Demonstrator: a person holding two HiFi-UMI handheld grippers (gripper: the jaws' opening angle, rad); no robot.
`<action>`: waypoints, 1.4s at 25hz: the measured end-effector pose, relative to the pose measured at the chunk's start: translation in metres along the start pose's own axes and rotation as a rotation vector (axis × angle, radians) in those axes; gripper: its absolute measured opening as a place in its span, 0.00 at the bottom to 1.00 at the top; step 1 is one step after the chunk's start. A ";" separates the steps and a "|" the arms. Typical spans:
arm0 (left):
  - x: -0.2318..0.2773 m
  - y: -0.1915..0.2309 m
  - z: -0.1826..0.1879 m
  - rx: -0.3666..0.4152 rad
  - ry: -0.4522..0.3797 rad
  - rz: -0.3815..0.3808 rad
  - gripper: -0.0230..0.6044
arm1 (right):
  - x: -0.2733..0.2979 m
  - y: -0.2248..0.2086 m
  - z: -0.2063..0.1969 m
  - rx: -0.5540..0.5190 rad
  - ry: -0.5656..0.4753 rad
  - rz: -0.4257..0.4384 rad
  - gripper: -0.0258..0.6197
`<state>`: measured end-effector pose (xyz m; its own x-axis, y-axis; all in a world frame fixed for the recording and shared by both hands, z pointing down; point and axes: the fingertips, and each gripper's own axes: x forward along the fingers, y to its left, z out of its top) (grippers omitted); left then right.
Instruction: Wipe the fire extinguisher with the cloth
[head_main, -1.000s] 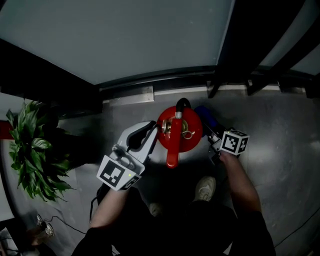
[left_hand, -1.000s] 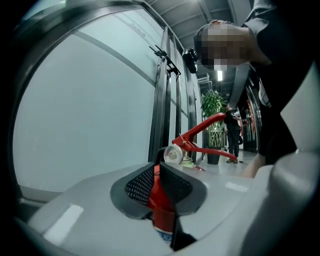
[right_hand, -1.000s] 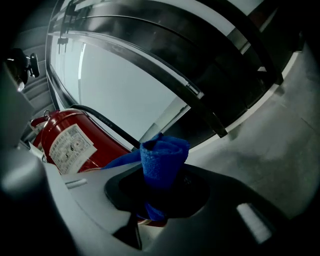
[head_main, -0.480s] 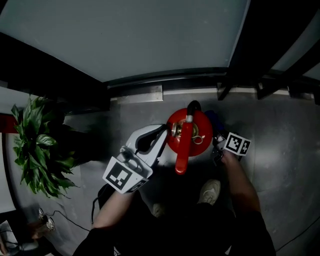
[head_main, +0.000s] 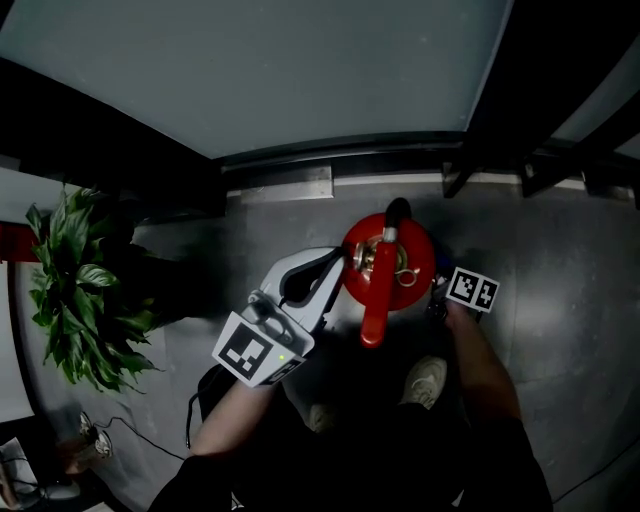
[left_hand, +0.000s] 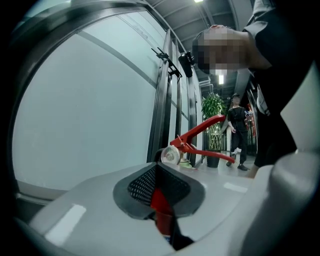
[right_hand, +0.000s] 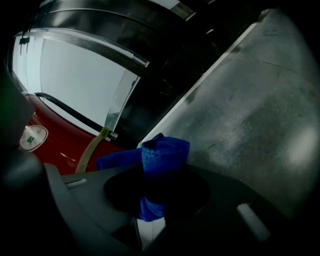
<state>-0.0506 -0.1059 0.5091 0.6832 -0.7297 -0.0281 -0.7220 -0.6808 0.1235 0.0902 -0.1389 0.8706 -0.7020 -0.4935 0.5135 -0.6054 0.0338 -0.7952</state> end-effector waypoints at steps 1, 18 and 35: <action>0.000 0.000 0.000 -0.003 0.002 -0.001 0.04 | -0.004 0.003 0.003 -0.021 -0.009 0.000 0.18; 0.003 0.003 0.007 -0.079 -0.052 0.020 0.06 | -0.212 0.268 0.105 -0.586 -0.385 0.515 0.18; -0.004 -0.005 -0.006 -0.057 -0.016 -0.006 0.06 | -0.167 0.247 0.041 -0.527 -0.275 0.544 0.18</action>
<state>-0.0493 -0.0994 0.5142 0.6855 -0.7267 -0.0450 -0.7100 -0.6809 0.1795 0.0729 -0.0837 0.5756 -0.8732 -0.4843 -0.0545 -0.3509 0.7026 -0.6191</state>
